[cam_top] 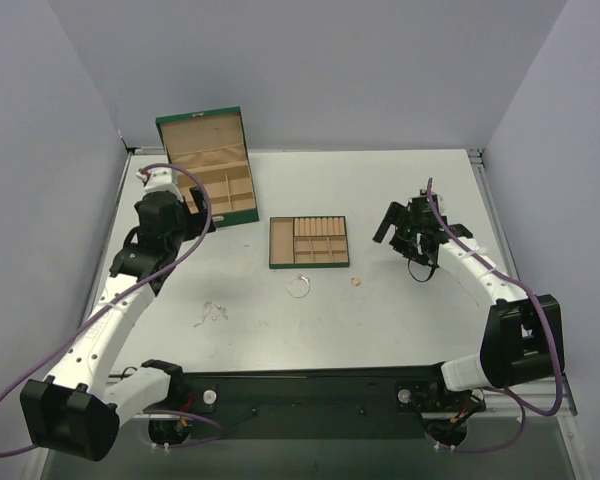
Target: Organize the mixed jewelry
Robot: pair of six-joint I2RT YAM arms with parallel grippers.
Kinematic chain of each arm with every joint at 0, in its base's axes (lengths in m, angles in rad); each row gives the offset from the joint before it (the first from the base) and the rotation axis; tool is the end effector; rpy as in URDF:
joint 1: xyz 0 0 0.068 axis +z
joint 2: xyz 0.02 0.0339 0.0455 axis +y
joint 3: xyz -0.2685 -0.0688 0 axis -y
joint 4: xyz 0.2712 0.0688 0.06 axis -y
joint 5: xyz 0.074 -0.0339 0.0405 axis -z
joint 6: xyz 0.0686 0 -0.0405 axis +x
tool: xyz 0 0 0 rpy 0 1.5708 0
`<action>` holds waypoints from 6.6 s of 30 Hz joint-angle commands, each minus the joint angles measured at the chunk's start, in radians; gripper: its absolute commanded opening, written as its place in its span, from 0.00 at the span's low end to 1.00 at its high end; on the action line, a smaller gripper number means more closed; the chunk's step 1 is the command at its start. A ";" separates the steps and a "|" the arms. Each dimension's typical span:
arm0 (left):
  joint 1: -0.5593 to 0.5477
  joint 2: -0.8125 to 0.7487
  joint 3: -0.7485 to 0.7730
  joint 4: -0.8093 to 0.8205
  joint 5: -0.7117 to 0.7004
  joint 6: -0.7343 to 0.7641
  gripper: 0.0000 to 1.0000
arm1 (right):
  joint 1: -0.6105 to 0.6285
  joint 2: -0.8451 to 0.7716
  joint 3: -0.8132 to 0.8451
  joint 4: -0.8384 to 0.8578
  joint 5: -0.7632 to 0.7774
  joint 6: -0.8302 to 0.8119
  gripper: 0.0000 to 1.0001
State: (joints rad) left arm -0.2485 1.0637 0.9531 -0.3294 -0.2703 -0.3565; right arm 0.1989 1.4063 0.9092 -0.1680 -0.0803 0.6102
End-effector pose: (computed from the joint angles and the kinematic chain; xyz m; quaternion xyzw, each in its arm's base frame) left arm 0.2881 -0.0542 0.3182 -0.1172 0.8316 -0.0495 0.5407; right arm 0.3470 0.0755 0.2139 0.1663 0.8831 0.2053 0.3877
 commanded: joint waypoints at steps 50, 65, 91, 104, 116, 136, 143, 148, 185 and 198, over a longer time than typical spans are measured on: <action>0.262 0.786 0.158 0.220 0.284 -0.072 0.16 | -0.006 0.091 0.036 -0.019 -0.128 -0.030 0.94; 0.068 0.595 -0.094 0.233 0.221 -0.193 0.06 | 0.004 0.047 -0.010 -0.064 -0.057 -0.081 0.94; -0.087 0.506 -0.278 0.297 0.128 -0.434 0.01 | -0.237 0.011 0.005 -0.149 0.234 -0.053 0.91; -0.141 0.473 -0.327 0.359 0.161 -0.484 0.04 | -0.314 0.238 0.066 -0.061 0.151 -0.026 0.80; -0.143 0.374 -0.283 0.253 0.089 -0.432 0.37 | -0.326 0.352 0.135 -0.073 0.143 -0.036 0.49; -0.052 0.081 -0.085 0.007 0.121 -0.173 0.84 | -0.325 0.372 0.258 -0.156 0.110 -0.115 0.00; -0.041 0.056 0.168 -0.233 0.155 0.016 0.85 | -0.236 0.246 0.281 -0.192 0.065 -0.148 0.00; -0.038 -0.005 0.147 -0.238 0.062 0.086 0.92 | -0.080 0.180 0.307 -0.196 0.077 -0.138 0.00; 0.140 -0.033 0.024 -0.181 0.221 0.073 0.92 | 0.514 0.720 0.916 -0.278 0.132 -0.159 0.00; 0.160 -0.031 0.016 -0.163 0.270 0.071 0.92 | 0.553 0.776 0.941 -0.315 0.116 -0.234 0.00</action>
State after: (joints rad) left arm -0.1009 1.0313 0.9726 -0.5545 -0.0238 -0.2802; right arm 0.7414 2.1590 1.8011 -0.4355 0.0273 0.4122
